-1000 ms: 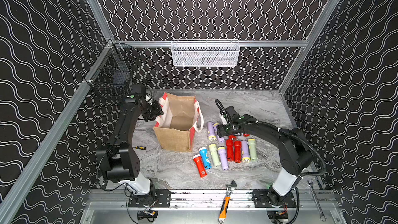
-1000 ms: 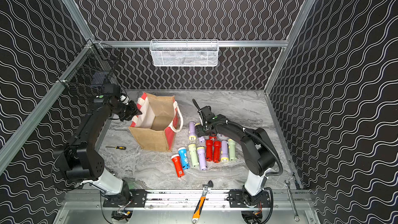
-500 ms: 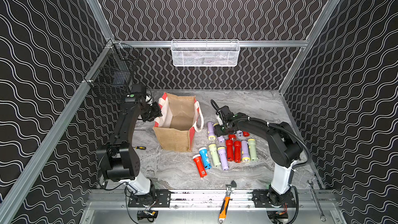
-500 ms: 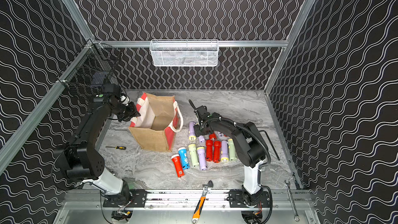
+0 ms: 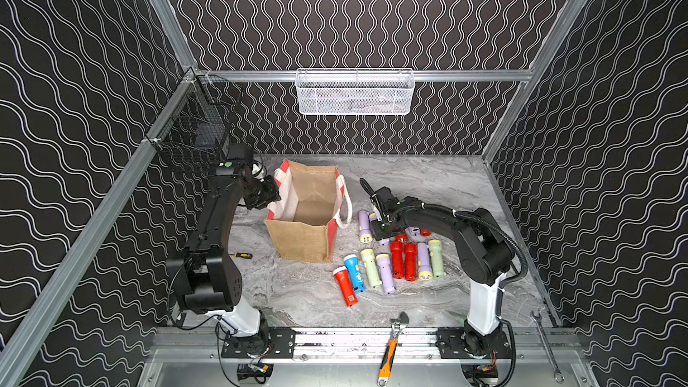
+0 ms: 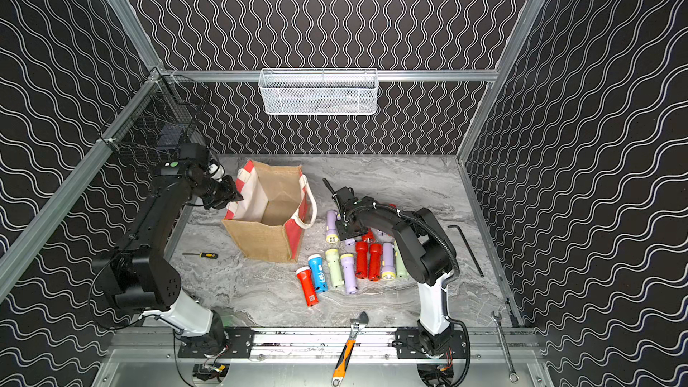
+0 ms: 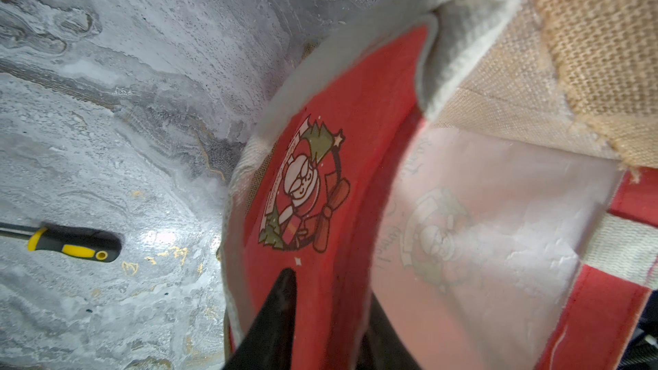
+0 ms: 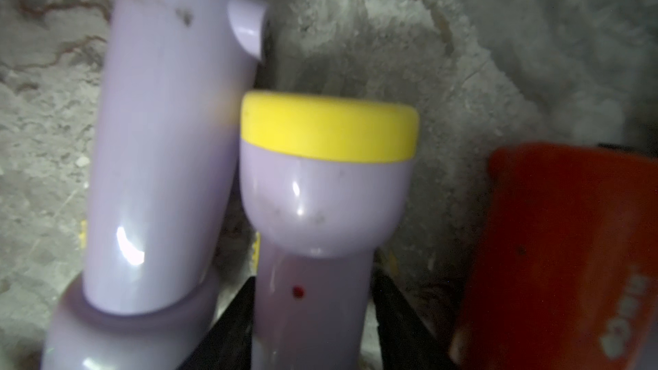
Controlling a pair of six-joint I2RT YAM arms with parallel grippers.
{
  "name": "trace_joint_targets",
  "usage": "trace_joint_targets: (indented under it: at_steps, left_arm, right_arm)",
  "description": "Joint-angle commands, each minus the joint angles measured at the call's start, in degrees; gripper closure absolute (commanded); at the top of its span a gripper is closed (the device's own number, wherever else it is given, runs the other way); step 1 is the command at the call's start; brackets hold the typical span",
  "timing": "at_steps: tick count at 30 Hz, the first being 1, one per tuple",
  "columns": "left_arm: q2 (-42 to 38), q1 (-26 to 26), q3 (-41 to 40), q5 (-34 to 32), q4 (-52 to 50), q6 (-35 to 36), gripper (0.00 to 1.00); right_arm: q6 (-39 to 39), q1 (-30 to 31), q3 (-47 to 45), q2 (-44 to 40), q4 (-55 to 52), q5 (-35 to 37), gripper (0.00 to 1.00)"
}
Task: Put the flashlights into the tote bags
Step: Pick up the flashlight from the center of the board, then place the flashlight in the canvas bag.
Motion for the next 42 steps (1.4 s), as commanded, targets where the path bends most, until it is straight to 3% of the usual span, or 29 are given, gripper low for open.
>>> trace_joint_targets:
  at_steps: [1, 14, 18, 23, 35, 42]
  left_arm:
    - [0.1, 0.0, 0.5, -0.3, 0.4, 1.4, 0.71]
    - [0.9, -0.1, 1.4, 0.6, 0.4, 3.3, 0.69]
    - [1.4, -0.1, 0.6, 1.0, 1.3, 3.5, 0.74]
    - [0.8, 0.0, -0.6, 1.8, 2.7, 3.9, 0.99]
    - [-0.3, 0.0, -4.2, 8.1, 7.0, 2.7, 1.0]
    - [-1.8, 0.1, -6.2, 10.3, 9.1, 1.3, 1.0]
  right_arm:
    - [0.3, 0.1, 0.5, 0.7, -1.4, 0.9, 0.57]
    - [0.9, 0.1, 3.4, -7.2, -3.6, 3.3, 0.81]
    - [1.2, 0.1, 5.5, -10.7, -4.4, 3.7, 0.87]
    - [1.2, 0.1, 9.4, -15.6, -4.6, 1.4, 0.88]
    - [3.3, 2.4, 21.2, -21.0, -3.7, -12.3, 0.87]
    - [7.3, 7.7, 30.6, -13.6, 0.0, -19.7, 0.87]
